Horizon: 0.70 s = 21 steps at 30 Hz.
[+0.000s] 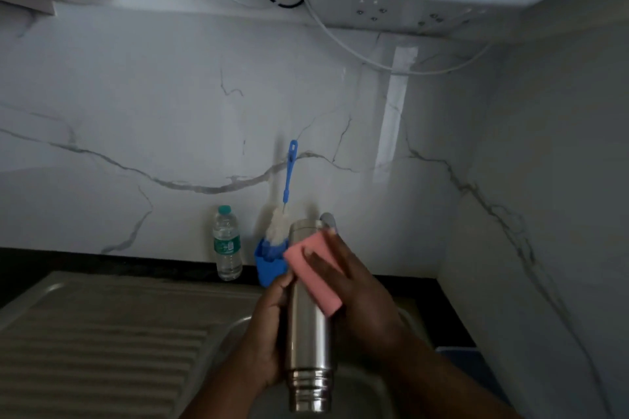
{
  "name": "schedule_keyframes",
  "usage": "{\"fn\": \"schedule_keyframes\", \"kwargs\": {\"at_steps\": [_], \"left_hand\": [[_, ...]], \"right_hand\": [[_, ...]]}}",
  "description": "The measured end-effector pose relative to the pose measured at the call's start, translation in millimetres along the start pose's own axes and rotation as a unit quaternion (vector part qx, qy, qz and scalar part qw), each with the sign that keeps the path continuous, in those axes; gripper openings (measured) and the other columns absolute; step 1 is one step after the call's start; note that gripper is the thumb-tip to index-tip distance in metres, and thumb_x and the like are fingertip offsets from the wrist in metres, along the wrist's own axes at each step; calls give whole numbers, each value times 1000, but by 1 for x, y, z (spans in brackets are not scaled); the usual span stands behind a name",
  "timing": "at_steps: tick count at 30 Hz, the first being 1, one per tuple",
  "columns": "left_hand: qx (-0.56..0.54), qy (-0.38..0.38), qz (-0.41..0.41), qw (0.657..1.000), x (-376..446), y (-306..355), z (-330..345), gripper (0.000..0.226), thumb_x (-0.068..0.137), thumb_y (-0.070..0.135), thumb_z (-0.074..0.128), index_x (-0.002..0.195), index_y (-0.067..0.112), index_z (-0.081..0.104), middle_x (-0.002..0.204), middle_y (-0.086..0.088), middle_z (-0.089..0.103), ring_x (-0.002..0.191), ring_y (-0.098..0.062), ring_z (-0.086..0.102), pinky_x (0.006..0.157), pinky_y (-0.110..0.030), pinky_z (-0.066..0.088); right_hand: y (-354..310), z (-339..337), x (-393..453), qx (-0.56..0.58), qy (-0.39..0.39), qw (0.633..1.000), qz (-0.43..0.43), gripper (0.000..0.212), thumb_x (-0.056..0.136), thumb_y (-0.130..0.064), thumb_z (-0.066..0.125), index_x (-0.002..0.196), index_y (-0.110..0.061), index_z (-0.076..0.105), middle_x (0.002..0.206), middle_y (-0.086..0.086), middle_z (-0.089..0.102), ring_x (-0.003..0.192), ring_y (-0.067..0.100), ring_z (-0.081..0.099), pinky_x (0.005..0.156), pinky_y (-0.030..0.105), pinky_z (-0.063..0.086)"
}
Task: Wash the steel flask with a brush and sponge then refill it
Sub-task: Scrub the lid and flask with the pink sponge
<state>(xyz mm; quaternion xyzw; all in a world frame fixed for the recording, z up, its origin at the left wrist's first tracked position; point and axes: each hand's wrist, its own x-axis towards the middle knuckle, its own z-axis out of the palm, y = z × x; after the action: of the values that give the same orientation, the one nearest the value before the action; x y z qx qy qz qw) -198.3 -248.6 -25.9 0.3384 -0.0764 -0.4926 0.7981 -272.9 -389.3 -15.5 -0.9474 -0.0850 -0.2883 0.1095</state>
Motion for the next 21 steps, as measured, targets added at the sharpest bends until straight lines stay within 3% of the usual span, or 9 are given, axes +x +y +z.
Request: {"fn": "schedule_keyframes", "kwargs": {"at_steps": [2,4,7,10,12,13,15,18,21], "left_hand": [[2,-4,4,1000,2,-2,7,64,74,53,63,109,0,60,82,-23,64,63,-33,64,61,-38,55],[0,2,13,1000,5,1,9,65,73,54,61,107,-1,59,81,-22,63,61,-33,63,57,-37,56],[-15,3,48,999,4,11,9,65,75,57,58,93,-4,71,84,-25,67,63,-36,67,58,-41,59],[-6,-5,89,996,5,21,1,76,74,66,62,112,0,68,90,-24,68,70,-36,69,62,-44,60],[9,-10,100,995,7,27,-5,87,66,66,72,126,3,60,87,-21,66,69,-33,68,62,-41,58],[11,-16,92,996,6,28,-4,85,67,64,71,124,2,60,84,-21,66,68,-32,68,62,-41,58],[14,-26,66,997,4,24,2,68,77,58,59,111,0,64,83,-24,67,69,-34,69,67,-42,57],[50,-18,31,998,1,11,11,58,84,50,58,110,0,69,94,-25,69,76,-36,67,73,-39,54],[57,-5,21,998,4,2,16,62,78,49,59,113,-2,61,85,-24,67,63,-33,65,56,-36,55]], "right_hand": [[7,-11,21,-2,33,998,55,79,85,-23,58,146,-52,16,161,-10,2,147,15,15,115,32,30],[3,-18,30,38,18,995,95,67,85,-39,46,145,-50,18,159,-12,3,144,14,21,112,27,29],[-14,-20,16,94,-14,993,77,66,88,-24,51,144,-48,24,156,-15,8,145,11,18,111,13,17],[-34,-25,-15,146,-71,985,50,61,93,-36,49,138,-64,19,156,-29,2,144,-3,12,114,12,18],[-47,-30,-29,197,-116,973,22,47,98,-46,31,144,-53,23,151,-40,1,141,-13,9,114,12,20],[-47,-28,-34,204,-114,972,-7,52,97,-54,20,147,-42,24,149,-42,3,139,-17,8,113,10,17],[-44,-28,-32,141,-116,983,-6,66,92,-64,3,149,-38,22,150,-40,6,137,-20,1,115,10,10],[-29,-33,-18,40,-83,995,48,67,81,-50,15,148,-45,20,156,-24,6,141,-9,2,119,20,9],[-7,-34,-4,-26,-18,999,42,69,88,-41,52,144,-56,14,161,-10,0,146,13,8,117,31,16]]}}
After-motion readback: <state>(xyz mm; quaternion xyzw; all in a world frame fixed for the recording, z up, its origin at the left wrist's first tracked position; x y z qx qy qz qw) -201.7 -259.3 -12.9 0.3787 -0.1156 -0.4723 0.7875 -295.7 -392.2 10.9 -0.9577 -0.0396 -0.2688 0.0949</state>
